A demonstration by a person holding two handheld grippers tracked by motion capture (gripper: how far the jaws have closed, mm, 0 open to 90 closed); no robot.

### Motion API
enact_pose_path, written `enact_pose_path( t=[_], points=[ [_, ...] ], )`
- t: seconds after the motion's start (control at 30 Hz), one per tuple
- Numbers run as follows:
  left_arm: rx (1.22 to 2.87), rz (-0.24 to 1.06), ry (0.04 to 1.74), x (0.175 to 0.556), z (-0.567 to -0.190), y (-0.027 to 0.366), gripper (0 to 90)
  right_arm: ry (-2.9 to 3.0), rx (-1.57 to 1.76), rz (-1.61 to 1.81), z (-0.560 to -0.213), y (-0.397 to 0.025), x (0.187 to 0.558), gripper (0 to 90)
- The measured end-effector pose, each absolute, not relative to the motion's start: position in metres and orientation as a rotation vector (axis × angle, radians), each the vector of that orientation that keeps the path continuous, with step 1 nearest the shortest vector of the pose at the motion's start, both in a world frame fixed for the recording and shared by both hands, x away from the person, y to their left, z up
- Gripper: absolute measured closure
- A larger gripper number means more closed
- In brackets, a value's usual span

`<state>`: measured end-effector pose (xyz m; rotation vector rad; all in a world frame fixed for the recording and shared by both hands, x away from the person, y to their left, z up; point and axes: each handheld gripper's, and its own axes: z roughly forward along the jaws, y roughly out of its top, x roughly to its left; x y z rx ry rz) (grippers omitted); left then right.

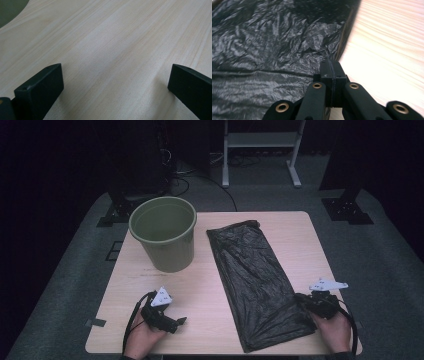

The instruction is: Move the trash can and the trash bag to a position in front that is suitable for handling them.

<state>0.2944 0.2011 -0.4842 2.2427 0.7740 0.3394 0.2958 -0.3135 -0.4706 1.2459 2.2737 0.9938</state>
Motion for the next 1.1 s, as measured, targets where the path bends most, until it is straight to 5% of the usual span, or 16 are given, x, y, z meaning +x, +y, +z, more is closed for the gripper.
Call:
enact_pose_path(
  t=[0.5,0.6,0.63,0.67,0.83,1.1],
  points=[
    [2.242,0.339,0.774,0.294,-0.484,0.201,0.0,2.171,1.383,0.959,-0.473,-0.372,0.28,88.2],
    [2.242,0.339,0.774,0.294,-0.484,0.201,0.0,2.165,1.383,0.964,-0.473,-0.373,0.28,80.9],
    [2.242,0.339,0.774,0.294,-0.484,0.201,0.0,2.156,1.37,0.962,-0.471,-0.37,0.279,69.4],
    [2.242,0.339,0.774,0.294,-0.484,0.201,0.0,2.156,1.37,0.962,-0.471,-0.37,0.279,69.4],
    [2.242,0.339,0.774,0.294,-0.484,0.201,0.0,2.164,1.328,0.998,-0.468,-0.356,0.283,40.8],
    [2.242,0.339,0.774,0.294,-0.484,0.201,0.0,2.189,1.298,1.016,-0.467,-0.337,0.291,13.8]
  ],
)
